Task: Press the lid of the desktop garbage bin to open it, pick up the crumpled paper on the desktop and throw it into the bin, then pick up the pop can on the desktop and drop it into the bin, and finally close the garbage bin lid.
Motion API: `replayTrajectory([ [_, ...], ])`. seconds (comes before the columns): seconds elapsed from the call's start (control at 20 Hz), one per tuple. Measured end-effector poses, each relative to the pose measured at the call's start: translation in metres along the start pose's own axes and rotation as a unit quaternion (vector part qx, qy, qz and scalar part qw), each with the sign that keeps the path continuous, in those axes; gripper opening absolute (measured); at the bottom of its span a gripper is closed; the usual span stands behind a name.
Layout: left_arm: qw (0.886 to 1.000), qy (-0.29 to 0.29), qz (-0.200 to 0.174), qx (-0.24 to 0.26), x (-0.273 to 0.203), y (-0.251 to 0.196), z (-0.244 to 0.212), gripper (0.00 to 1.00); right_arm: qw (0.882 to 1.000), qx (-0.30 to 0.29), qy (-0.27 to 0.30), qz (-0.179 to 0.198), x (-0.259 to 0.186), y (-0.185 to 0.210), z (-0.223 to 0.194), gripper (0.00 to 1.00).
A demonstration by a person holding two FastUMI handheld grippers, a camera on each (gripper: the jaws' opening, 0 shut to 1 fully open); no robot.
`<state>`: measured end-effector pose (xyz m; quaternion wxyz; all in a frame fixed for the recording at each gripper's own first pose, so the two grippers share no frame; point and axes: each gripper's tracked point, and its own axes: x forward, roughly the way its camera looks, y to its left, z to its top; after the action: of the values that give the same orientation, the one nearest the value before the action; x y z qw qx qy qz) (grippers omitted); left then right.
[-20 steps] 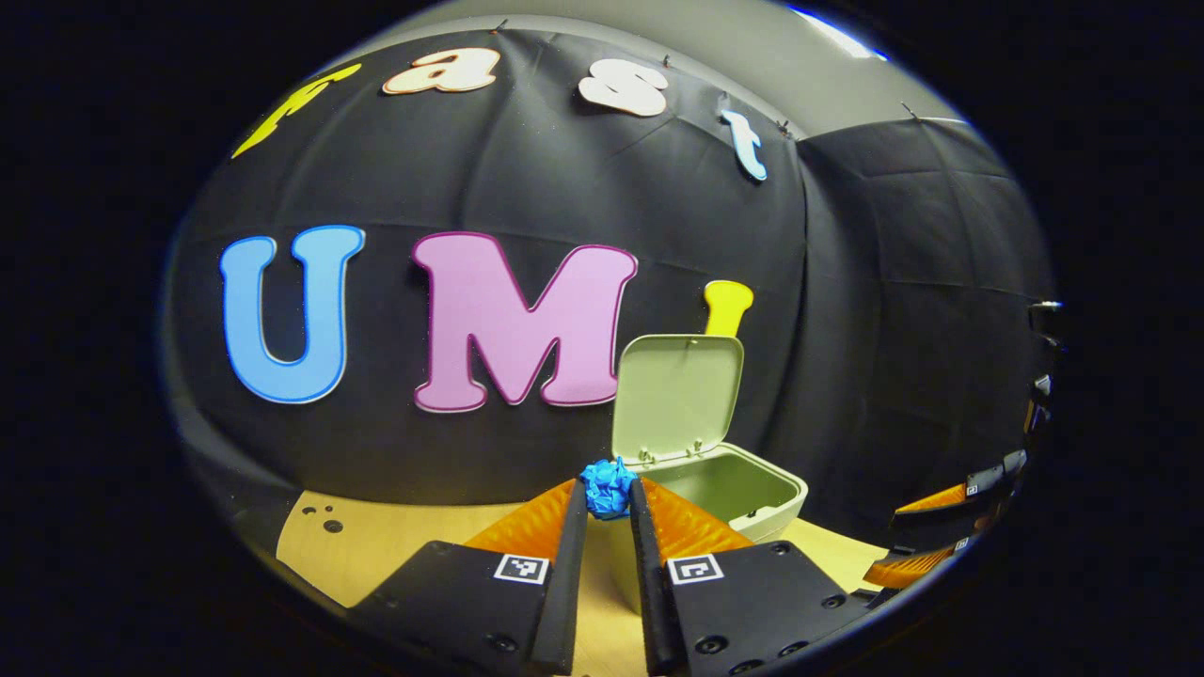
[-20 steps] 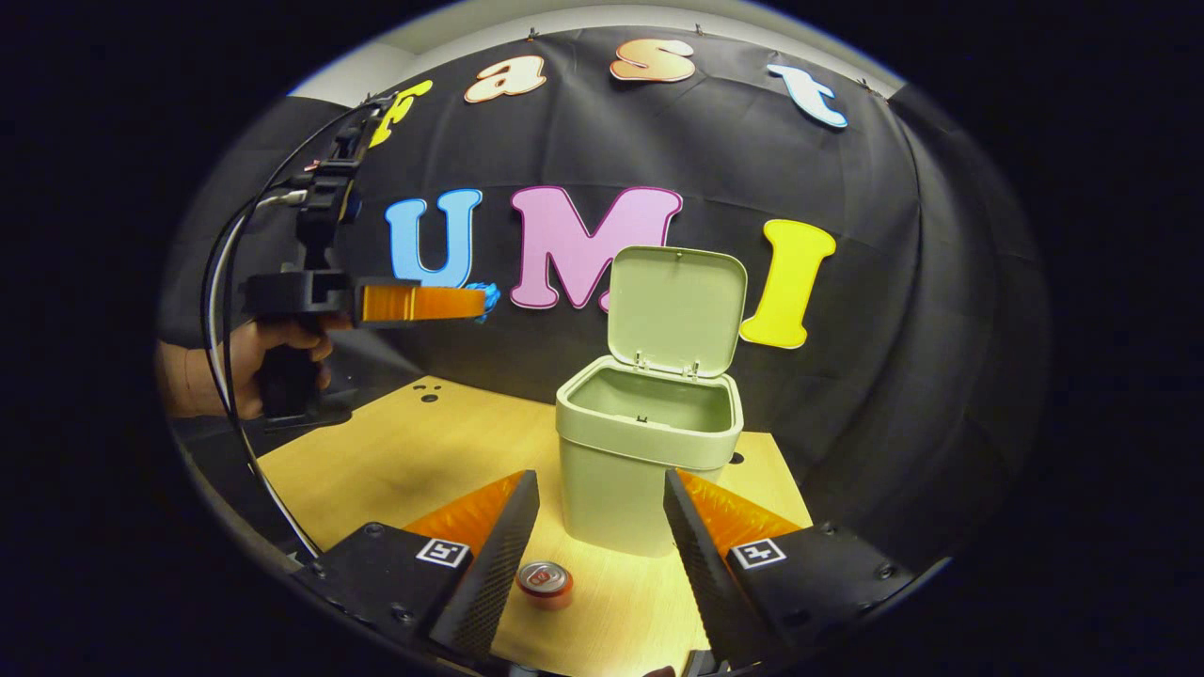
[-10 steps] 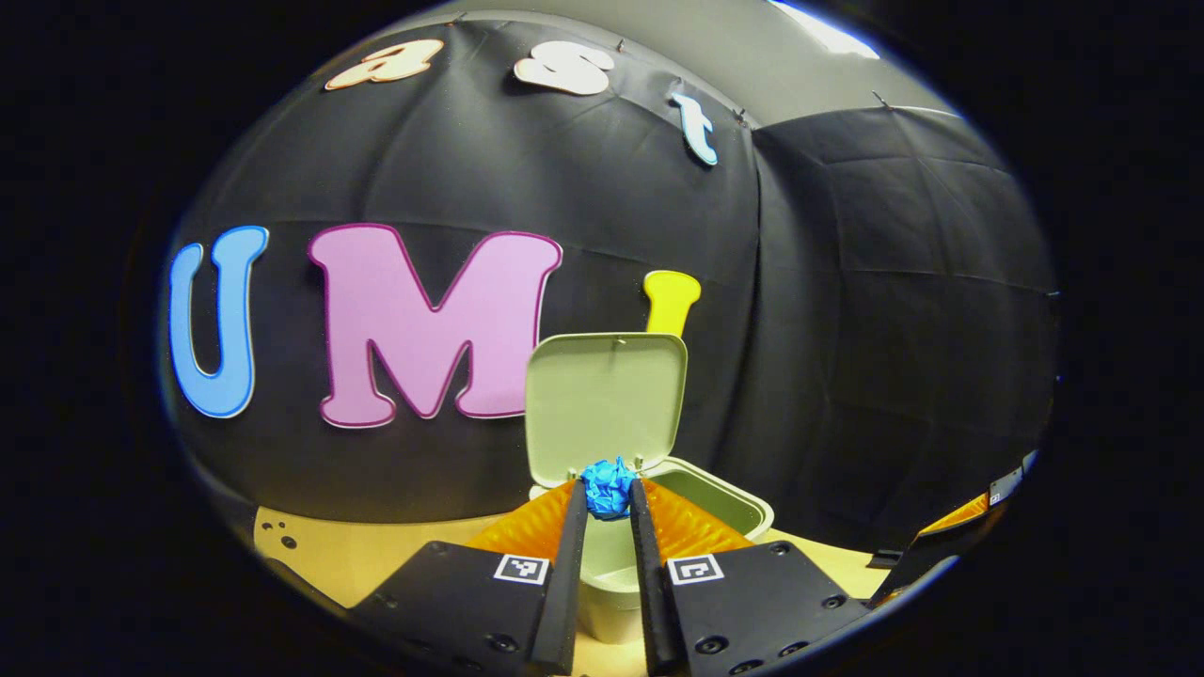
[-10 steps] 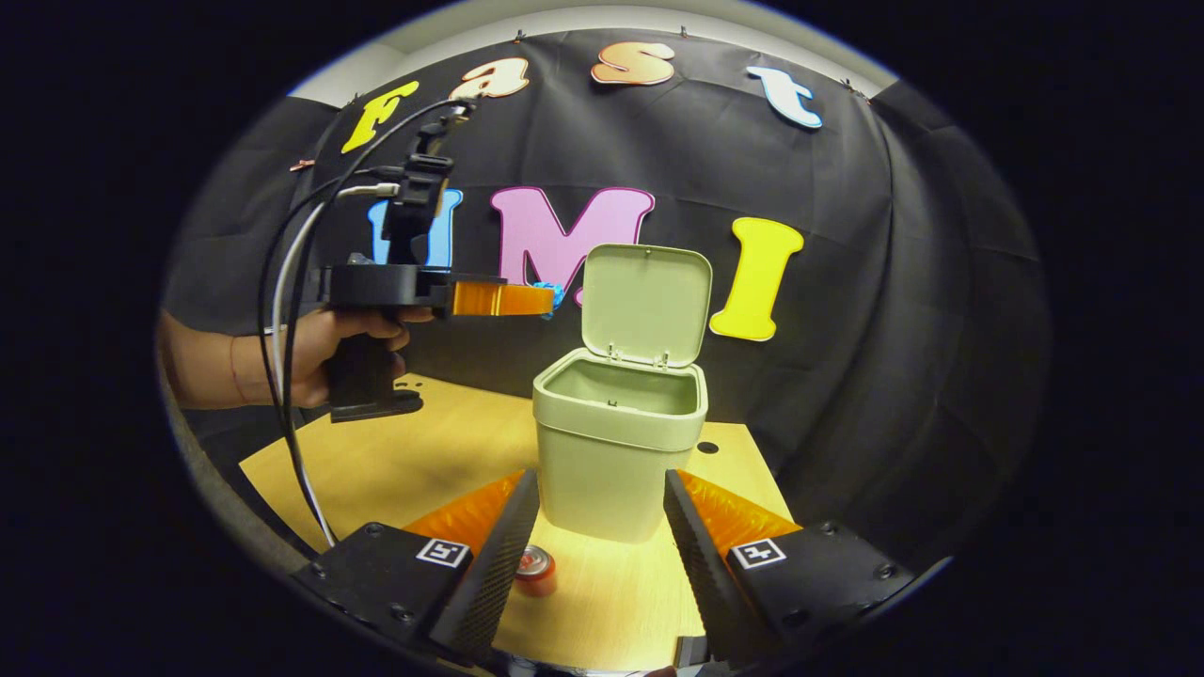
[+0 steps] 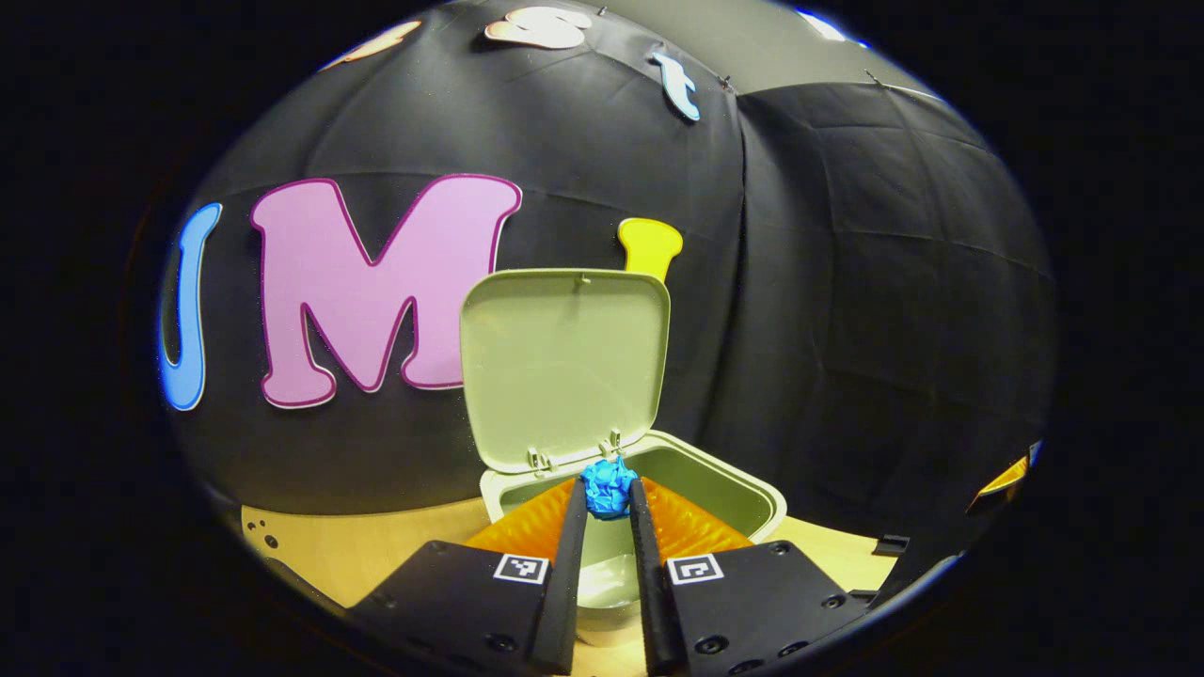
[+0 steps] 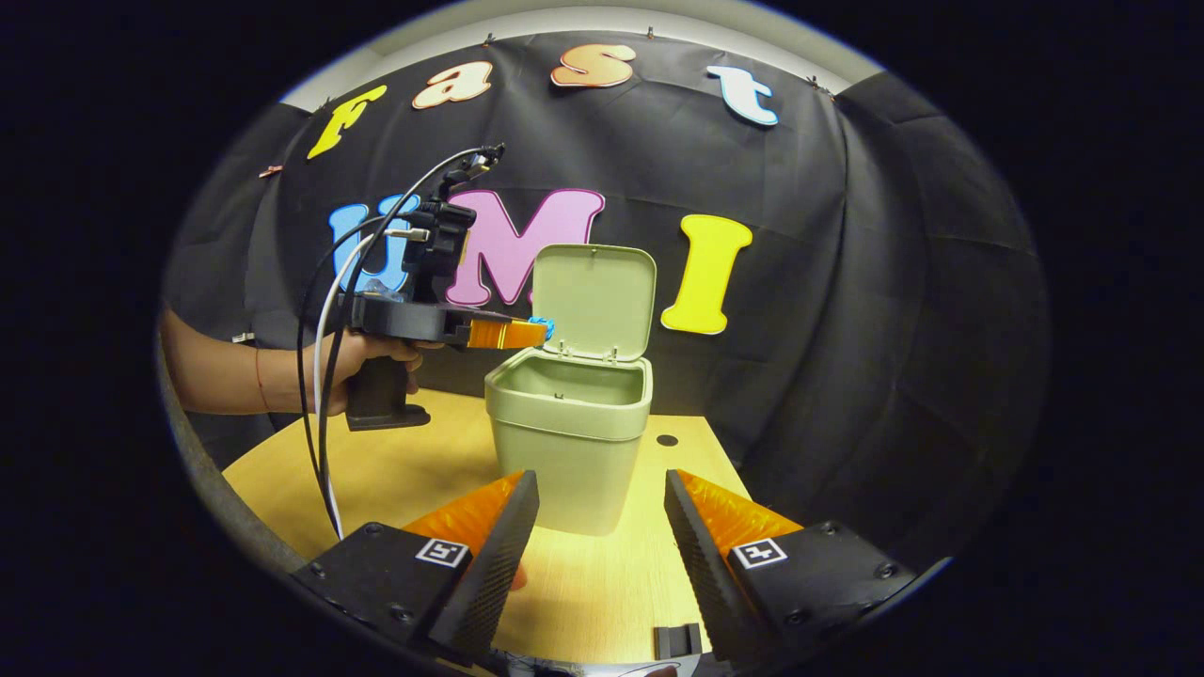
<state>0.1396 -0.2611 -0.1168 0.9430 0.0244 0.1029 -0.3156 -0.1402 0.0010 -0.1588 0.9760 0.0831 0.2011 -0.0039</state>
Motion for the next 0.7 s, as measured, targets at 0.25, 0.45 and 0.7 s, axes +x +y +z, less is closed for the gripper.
replayTrajectory([
  [0.25,1.0,0.022,0.0,-0.004,0.013,-0.001,-0.016,0.32,1.0,0.005,0.003,-0.01,0.002,-0.005,-0.003,0.86],
  [0.45,0.999,0.033,0.005,-0.002,0.017,0.002,-0.024,0.33,1.0,0.007,0.006,-0.012,0.003,-0.004,-0.005,0.86],
  [0.7,0.999,0.035,0.008,-0.001,0.015,0.005,-0.027,0.42,1.0,0.009,0.008,-0.009,0.004,-0.001,-0.007,0.86],
])
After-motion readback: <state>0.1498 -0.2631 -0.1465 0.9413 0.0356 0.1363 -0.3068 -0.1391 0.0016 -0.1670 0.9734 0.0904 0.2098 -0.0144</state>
